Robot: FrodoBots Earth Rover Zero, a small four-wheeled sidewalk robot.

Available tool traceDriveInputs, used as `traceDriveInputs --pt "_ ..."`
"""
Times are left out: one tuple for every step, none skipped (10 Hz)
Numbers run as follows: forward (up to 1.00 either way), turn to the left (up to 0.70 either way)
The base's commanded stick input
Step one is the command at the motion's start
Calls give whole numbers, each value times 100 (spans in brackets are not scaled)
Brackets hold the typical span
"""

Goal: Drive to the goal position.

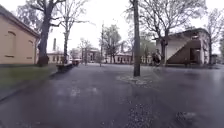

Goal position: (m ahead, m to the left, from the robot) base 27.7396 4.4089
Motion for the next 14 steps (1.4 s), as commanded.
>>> traceDriveInputs --pt "85 12" --pt "85 34" --pt "85 31" --pt "85 8" --pt "85 0" --pt "85 0" --pt "85 0" --pt "85 0" --pt "85 0" --pt "85 0" --pt "85 0" --pt "85 0" --pt "85 0" --pt "85 0"
